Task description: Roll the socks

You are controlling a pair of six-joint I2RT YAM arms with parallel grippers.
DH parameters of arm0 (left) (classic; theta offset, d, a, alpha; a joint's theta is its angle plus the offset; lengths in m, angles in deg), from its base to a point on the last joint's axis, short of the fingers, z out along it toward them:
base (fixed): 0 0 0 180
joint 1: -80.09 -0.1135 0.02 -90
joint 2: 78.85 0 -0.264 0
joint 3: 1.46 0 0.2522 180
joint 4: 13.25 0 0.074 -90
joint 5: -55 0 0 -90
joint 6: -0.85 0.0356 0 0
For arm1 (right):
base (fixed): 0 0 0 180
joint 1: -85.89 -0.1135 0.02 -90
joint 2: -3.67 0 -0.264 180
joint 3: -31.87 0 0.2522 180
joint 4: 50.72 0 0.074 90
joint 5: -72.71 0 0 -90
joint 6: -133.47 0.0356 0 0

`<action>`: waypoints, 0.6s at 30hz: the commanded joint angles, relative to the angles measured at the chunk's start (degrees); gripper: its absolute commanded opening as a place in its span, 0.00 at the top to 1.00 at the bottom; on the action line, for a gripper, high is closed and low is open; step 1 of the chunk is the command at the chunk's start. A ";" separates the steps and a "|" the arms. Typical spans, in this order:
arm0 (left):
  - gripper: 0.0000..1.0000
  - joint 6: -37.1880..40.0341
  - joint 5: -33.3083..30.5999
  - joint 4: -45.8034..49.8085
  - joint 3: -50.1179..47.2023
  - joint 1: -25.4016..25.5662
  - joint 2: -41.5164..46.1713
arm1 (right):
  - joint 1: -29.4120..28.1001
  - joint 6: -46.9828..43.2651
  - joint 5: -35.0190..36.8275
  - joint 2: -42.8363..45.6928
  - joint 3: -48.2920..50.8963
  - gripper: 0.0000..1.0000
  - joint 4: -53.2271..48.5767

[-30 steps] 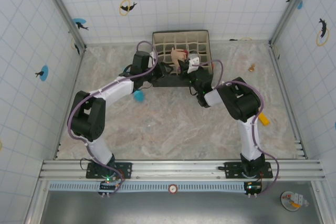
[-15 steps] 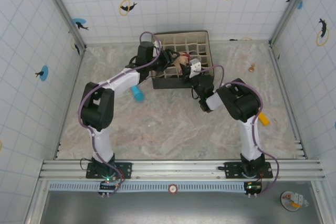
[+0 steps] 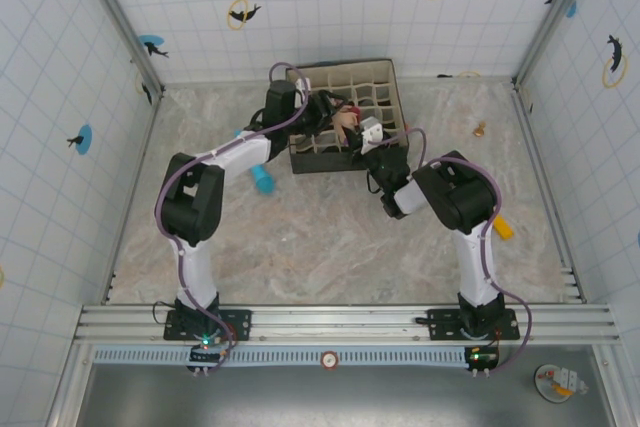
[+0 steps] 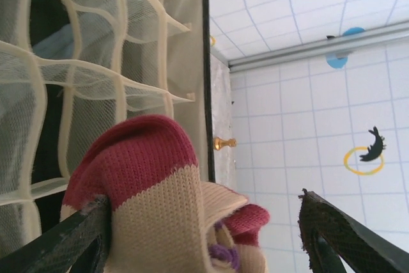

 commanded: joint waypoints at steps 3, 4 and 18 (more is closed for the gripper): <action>0.23 -0.18 3.66 -0.83 2.33 0.82 -1.98 | -1.01 -3.52 -2.11 1.10 1.76 1.00 -1.44; 0.23 0.27 4.27 -0.64 2.49 0.91 -2.08 | -1.02 -3.77 -2.42 1.12 1.81 1.00 -1.58; 0.22 16.64 6.07 14.10 8.48 0.99 -3.45 | 0.02 -3.84 -8.30 1.79 0.19 1.00 -7.21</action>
